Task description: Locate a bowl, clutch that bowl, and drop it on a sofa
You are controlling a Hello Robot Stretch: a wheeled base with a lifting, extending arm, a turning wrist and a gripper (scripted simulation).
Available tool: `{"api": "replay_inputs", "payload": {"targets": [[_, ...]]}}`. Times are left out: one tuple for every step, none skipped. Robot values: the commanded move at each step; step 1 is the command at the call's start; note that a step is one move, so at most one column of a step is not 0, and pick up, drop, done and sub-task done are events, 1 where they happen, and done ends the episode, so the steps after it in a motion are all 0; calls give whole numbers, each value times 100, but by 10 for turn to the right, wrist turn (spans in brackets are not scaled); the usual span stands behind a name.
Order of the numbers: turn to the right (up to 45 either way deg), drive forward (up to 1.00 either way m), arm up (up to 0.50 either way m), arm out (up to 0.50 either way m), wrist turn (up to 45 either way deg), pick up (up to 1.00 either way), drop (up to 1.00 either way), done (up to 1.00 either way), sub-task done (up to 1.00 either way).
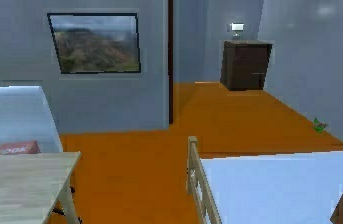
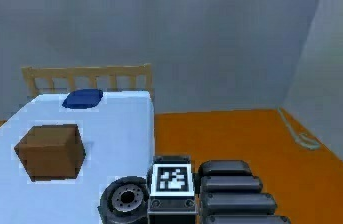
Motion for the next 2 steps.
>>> {"api": "replay_inputs", "payload": {"targets": [[-120,0,0,0,0,0,0,0,0],[0,100,0,0,0,0,0,0,0]]}}
